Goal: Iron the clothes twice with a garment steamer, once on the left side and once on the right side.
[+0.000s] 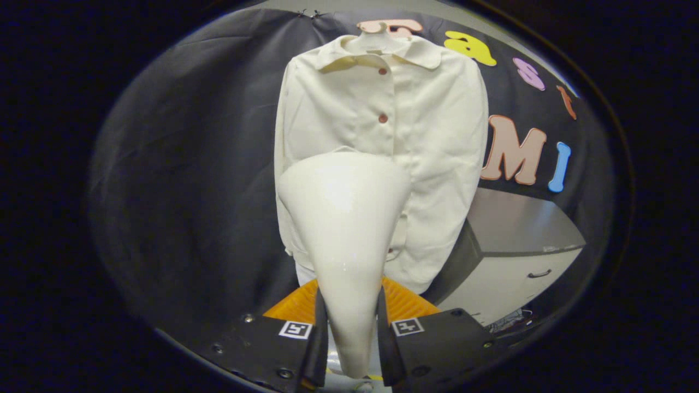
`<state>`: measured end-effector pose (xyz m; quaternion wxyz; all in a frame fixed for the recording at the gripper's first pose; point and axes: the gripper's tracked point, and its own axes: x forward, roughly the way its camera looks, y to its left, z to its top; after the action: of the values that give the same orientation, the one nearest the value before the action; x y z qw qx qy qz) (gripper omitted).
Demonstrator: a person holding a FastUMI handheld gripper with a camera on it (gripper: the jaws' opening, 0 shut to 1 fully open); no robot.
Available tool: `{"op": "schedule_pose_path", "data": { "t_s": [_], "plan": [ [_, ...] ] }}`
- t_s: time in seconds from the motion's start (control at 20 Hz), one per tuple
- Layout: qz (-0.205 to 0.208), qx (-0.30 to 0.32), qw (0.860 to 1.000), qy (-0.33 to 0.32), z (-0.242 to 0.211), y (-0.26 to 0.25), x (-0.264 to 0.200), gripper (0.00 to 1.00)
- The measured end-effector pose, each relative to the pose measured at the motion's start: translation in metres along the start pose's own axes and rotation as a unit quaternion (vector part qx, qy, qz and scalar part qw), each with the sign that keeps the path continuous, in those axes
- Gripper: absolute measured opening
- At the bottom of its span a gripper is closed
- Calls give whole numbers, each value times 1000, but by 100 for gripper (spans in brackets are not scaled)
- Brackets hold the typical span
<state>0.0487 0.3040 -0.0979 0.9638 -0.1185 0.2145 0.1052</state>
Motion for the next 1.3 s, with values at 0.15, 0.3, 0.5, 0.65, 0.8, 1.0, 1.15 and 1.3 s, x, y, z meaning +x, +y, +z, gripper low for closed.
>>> {"op": "schedule_pose_path", "data": {
  "t_s": [0.15,0.3,0.5,0.65,0.8,1.0,1.15,1.3],
  "plan": [
    [8,4,999,-30,33,-5,-24,39],
    [14,5,998,-55,65,-12,-40,38],
    [10,13,996,-86,109,-30,-51,38],
    [0,32,994,-103,141,-49,-50,38],
    [-19,51,992,-111,173,-77,-41,38],
    [-54,79,989,-117,208,-116,-22,38],
    [-65,71,990,-106,218,-127,-5,38],
    [-86,76,990,-76,210,-133,17,39]
  ]
}}
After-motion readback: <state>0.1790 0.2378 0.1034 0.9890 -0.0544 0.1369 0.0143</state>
